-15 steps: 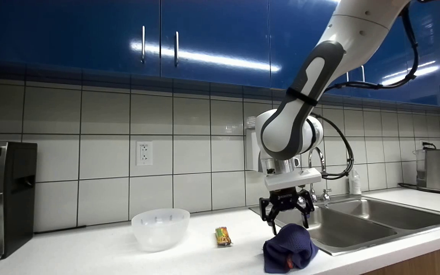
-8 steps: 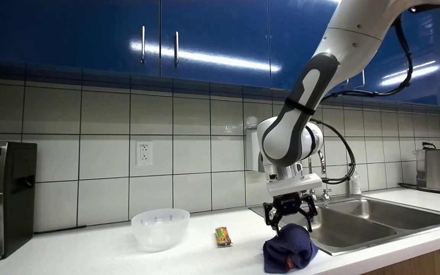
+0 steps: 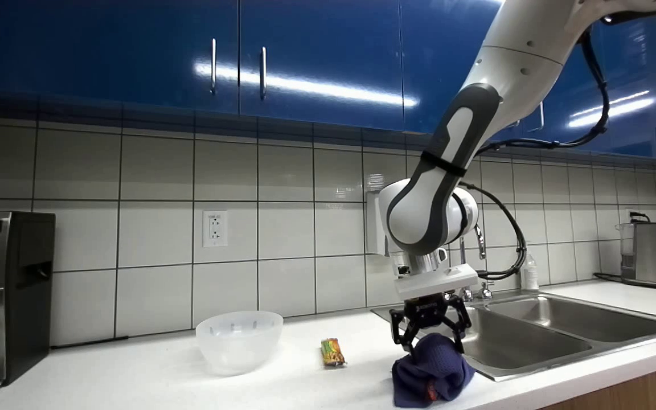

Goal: Put the blue towel in the clear bowl.

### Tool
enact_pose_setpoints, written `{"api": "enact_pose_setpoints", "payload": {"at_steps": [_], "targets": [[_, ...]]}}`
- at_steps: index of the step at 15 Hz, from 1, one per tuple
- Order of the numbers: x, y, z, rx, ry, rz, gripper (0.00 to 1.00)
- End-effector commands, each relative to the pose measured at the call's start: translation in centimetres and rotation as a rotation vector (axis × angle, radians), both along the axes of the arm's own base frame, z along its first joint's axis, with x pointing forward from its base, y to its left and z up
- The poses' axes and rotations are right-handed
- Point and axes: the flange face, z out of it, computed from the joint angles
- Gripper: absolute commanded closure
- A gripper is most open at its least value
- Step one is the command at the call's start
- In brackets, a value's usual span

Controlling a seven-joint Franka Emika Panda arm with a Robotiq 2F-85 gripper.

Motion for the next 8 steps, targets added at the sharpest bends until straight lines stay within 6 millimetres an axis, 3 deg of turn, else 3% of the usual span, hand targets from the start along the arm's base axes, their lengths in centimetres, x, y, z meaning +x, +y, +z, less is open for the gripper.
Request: {"api": "enact_pose_setpoints", "payload": {"at_steps": [1, 8], "targets": [[0.21, 0.66, -0.14, -0.033, 0.001, 0.014, 0.00], [0.65, 0.18, -0.12, -0.082, -0.009, 0.049, 0.00]]}}
